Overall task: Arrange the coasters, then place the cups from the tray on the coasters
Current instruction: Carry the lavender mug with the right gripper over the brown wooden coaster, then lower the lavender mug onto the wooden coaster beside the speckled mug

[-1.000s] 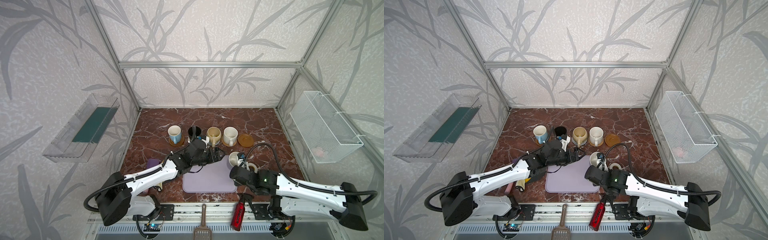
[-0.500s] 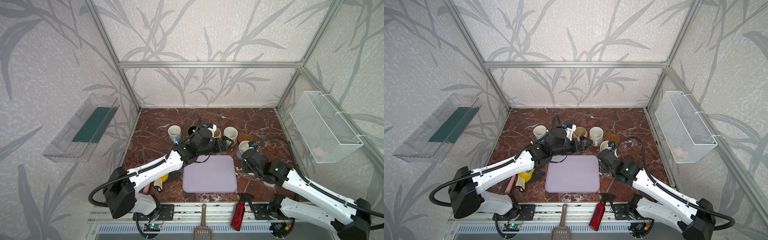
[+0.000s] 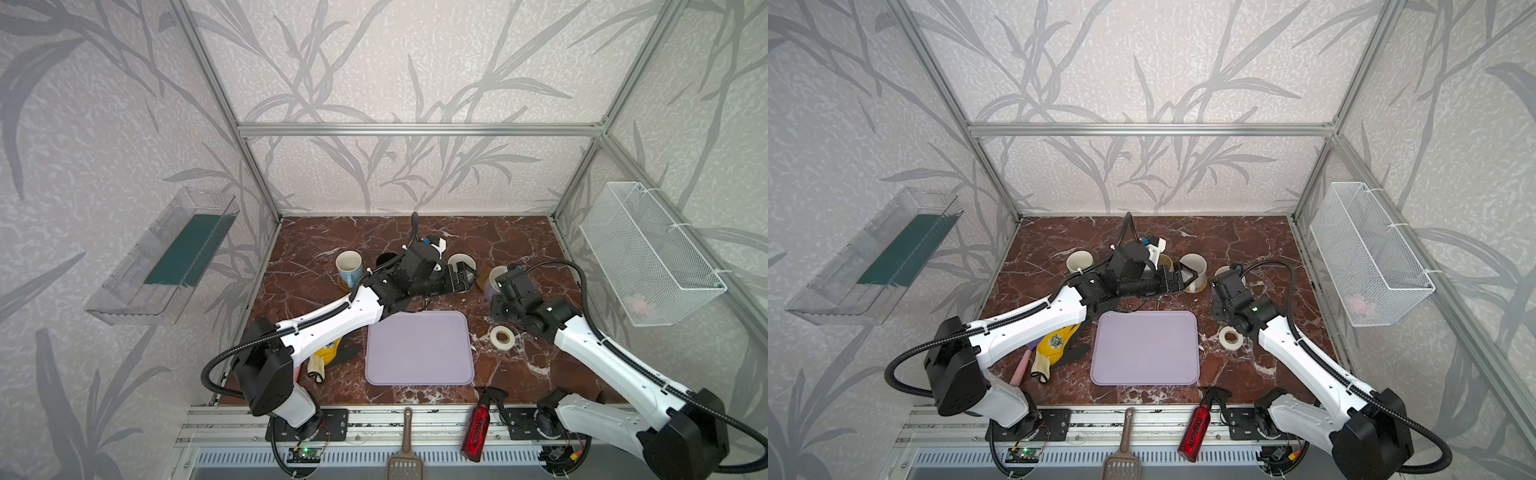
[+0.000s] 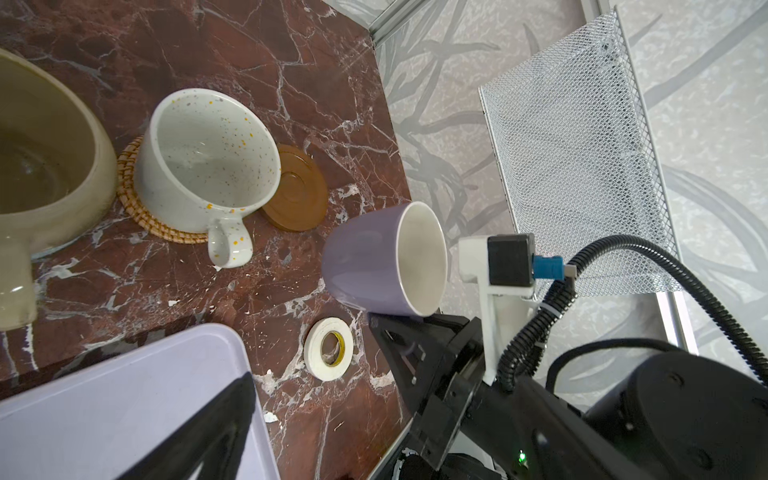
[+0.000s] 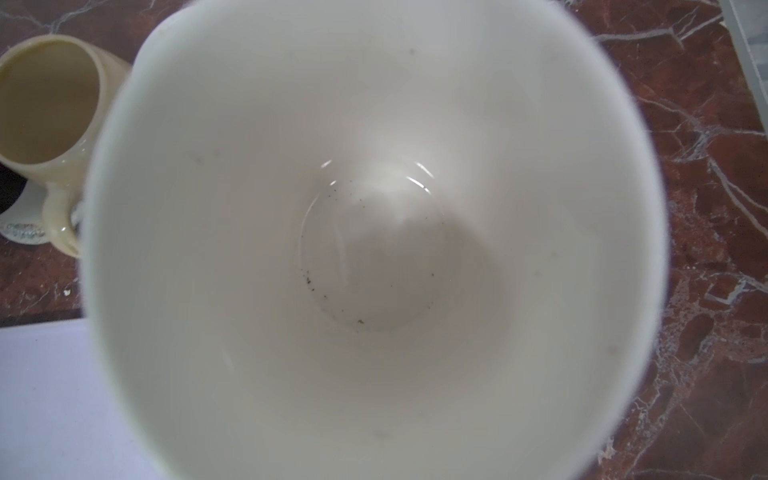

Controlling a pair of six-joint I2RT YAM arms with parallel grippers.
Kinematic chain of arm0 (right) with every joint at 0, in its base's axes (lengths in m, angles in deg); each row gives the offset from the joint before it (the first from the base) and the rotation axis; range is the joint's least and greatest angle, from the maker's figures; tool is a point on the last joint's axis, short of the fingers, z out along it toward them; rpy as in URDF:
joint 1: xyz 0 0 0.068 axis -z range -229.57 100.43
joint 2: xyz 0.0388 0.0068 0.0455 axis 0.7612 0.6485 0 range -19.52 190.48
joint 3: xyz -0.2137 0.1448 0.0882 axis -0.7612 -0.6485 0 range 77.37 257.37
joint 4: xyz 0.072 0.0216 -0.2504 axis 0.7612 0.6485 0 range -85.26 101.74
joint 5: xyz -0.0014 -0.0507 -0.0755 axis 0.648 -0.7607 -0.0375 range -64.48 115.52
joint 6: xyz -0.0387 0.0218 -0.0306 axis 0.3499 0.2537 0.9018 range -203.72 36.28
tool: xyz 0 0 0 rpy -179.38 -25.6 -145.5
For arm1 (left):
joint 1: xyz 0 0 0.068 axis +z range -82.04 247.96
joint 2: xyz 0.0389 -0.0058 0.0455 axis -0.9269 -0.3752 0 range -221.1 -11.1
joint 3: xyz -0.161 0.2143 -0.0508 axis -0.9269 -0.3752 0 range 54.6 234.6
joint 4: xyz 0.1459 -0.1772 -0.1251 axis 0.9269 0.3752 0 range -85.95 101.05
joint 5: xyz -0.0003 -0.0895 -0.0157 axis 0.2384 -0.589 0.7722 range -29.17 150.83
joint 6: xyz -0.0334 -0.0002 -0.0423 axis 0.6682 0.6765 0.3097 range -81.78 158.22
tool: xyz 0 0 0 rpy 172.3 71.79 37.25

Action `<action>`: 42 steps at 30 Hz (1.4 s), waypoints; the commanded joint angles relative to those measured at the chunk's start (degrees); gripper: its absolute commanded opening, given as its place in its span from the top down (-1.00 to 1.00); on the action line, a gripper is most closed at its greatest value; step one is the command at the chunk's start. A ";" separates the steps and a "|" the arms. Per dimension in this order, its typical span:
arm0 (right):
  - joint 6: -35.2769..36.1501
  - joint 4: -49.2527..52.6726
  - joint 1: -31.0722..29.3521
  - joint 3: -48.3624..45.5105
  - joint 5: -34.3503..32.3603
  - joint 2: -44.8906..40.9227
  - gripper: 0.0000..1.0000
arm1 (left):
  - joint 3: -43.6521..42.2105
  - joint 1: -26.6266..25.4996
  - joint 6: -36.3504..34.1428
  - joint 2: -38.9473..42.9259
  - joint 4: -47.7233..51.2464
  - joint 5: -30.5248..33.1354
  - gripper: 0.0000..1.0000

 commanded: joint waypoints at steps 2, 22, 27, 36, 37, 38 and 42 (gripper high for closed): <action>2.12 -7.00 3.76 3.53 3.10 2.05 1.00 | 3.80 0.30 -1.25 -3.03 2.00 0.12 -0.97; 6.71 -12.02 9.79 11.80 2.45 20.32 1.00 | 15.90 4.23 -3.57 -14.12 5.25 0.37 -0.95; 9.83 -13.62 11.52 12.15 3.34 21.88 1.00 | 16.76 4.25 -2.60 -14.90 4.86 1.40 -0.95; 13.37 -14.39 13.24 12.90 3.45 25.64 1.00 | 18.72 3.33 -2.02 -16.94 5.85 2.38 -0.94; 13.40 -14.40 13.34 13.07 3.55 26.12 1.00 | 18.66 3.33 -1.80 -17.04 5.44 2.30 -0.94; 13.56 -14.36 13.40 13.25 3.62 26.71 1.00 | 18.81 3.27 -1.78 -17.33 5.24 2.19 -0.94; 14.16 -13.25 13.35 14.10 2.62 28.64 1.00 | 19.53 2.80 -1.50 -18.08 5.22 1.74 -0.94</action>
